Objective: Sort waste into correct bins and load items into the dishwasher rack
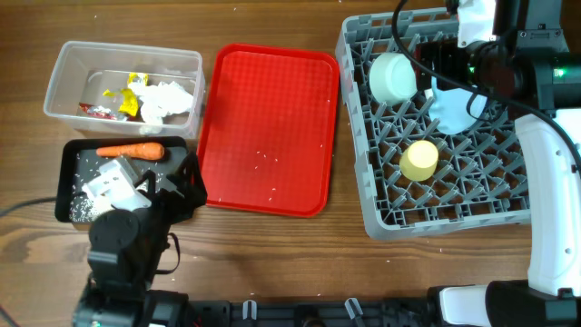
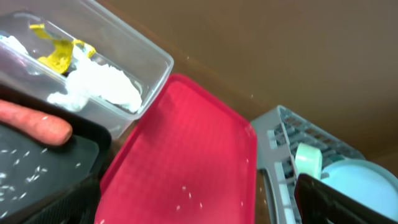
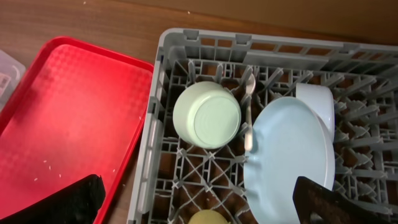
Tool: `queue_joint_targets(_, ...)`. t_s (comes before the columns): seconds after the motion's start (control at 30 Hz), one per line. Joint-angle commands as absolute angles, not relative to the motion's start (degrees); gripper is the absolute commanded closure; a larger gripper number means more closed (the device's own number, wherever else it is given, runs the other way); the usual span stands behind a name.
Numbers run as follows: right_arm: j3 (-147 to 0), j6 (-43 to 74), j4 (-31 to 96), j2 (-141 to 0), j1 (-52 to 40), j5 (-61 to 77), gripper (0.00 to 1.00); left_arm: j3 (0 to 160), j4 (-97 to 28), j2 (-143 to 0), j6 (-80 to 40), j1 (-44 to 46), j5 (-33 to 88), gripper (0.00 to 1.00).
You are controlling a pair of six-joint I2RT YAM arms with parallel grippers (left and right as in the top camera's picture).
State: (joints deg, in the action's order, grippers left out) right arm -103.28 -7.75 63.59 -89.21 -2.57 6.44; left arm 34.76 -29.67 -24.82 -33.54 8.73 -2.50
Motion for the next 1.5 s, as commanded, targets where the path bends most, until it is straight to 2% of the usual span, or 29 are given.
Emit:
queue_joint_targets(0.0,-103.42,-7.35,63.46,-89.78,-2.39,7.6,0.0,23.79,-20.43,-19.31,-33.89,7.57,-1.5,0.0)
queue_joint_targets(0.17,-103.42,-7.35,63.46,-89.78,-2.39,7.6,0.0,10.87,-3.07,-12.99,-33.89,7.6,-0.71,0.0)
queue_joint_targets(0.27,-103.42,-7.35,63.46,-89.78,-2.39,7.62,0.0,5.74,3.03,-10.2,-33.91,7.6,-0.45,0.0)
queue_joint_targets(0.5,-103.42,-7.38,63.46,-89.78,-2.39,7.6,0.0,0.73,3.25,-5.32,-33.87,7.14,-0.49,0.0)
queue_joint_targets(0.83,-103.42,-7.35,63.46,-89.78,-2.39,7.6,0.0,0.32,-4.27,-0.16,-32.71,2.83,-0.45,0.0)
queue_joint_targets(1.2,-103.42,-7.35,63.46,-89.78,-2.39,7.6,0.0,0.32,-4.38,-0.16,-17.32,-0.54,1.87,0.0)
queue_joint_targets(1.47,-103.39,-7.38,63.46,-89.78,-2.39,7.6,0.0,0.32,-4.38,-0.16,-14.06,-0.54,1.45,0.0)
